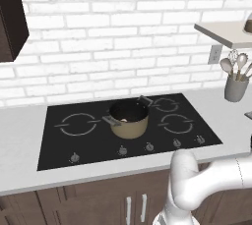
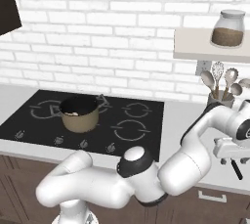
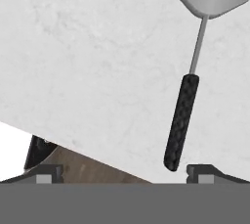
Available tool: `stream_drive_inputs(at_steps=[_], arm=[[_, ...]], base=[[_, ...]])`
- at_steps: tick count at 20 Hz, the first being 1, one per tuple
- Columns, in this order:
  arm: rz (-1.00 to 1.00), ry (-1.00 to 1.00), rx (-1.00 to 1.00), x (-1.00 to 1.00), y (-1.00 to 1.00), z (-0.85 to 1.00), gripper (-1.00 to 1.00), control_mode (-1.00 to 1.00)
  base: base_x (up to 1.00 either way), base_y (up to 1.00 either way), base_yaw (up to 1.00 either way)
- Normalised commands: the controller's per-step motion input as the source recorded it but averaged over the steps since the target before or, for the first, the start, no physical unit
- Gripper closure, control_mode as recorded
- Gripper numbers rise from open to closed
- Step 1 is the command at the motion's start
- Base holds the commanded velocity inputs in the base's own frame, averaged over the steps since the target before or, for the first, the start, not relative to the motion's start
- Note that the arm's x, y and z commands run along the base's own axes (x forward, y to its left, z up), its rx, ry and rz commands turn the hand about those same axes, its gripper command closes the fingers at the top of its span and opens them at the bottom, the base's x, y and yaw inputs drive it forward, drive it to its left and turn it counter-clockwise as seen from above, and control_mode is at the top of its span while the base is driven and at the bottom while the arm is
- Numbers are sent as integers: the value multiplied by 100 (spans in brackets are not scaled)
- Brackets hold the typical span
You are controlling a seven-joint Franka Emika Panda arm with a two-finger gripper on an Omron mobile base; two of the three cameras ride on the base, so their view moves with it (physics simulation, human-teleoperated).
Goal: Put the garlic and carrot in the pot. Retrieve the spatula and lightly stir the vegetables in the pot.
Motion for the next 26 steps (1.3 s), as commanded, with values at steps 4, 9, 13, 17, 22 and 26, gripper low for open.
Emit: stream_drive_inputs(at_steps=[4, 9, 13, 17, 22, 26], arm=[[14, 0, 0, 4, -21, -20, -100, -100], [8, -1, 0, 0, -15, -13, -100, -100], [2, -4, 0, 1, -2, -19, -100, -100], [0, -4, 0, 4, 0, -30, -100, -100], [0, -1, 0, 6, -17, -15, -100, -100], [0, 0, 0, 13, -25, -6, -100, -100]], base=[[0, 0, 0], [0, 0, 0], [0, 0, 0], [0, 0, 0], [0, 0, 0], [0, 0, 0]])
